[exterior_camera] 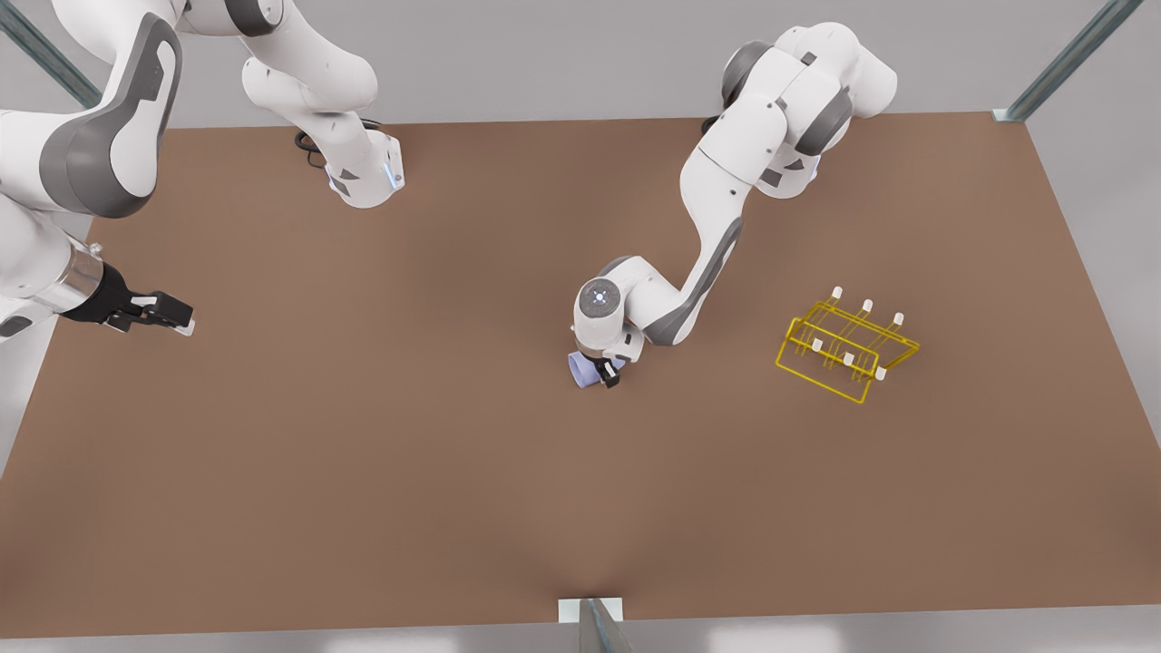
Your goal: Place the cup on the cup holder
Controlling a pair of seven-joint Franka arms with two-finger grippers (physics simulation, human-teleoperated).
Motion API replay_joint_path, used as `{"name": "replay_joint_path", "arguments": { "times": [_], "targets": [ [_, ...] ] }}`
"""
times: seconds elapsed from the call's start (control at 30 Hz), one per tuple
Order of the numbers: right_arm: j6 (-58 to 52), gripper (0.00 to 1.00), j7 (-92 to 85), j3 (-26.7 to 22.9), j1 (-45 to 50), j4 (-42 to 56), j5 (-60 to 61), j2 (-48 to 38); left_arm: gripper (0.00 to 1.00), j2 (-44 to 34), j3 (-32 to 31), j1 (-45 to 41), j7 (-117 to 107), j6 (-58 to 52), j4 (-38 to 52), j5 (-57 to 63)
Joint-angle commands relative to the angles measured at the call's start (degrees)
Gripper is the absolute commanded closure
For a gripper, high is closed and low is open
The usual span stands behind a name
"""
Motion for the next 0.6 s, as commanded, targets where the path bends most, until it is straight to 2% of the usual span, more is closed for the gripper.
{"name": "replay_joint_path", "arguments": {
  "times": [0.0, 0.3, 0.43, 0.5, 0.57],
  "targets": [
    [0.28, 0.0, 0.18, -0.02, 0.0, 0.06, 0.03, -0.06, 0.22, -0.04, -0.01, -0.01, -5.21, -0.09, 0.02, 0.39],
    [0.28, 0.0, 0.18, -0.02, -0.08, 0.06, 0.03, -0.06, 0.25, 0.32, -0.01, -0.01, -4.77, -0.35, 0.46, 0.39],
    [0.37, 0.0, 0.18, -0.02, -0.08, 0.06, 0.03, -0.06, 0.26, -0.56, 0.08, -0.01, -3.01, -3.86, 1.78, 0.65],
    [0.37, 0.0, 0.18, -0.02, -0.08, -0.02, 0.03, -0.06, 0.26, -1.35, 0.25, -0.01, -2.49, -10.62, 4.59, 0.74],
    [0.37, 0.0, 0.18, -0.02, -0.08, 0.06, 0.03, -0.06, 0.26, -3.64, 0.52, -0.01, -0.38, -27.85, 9.95, 2.85]
  ]
}}
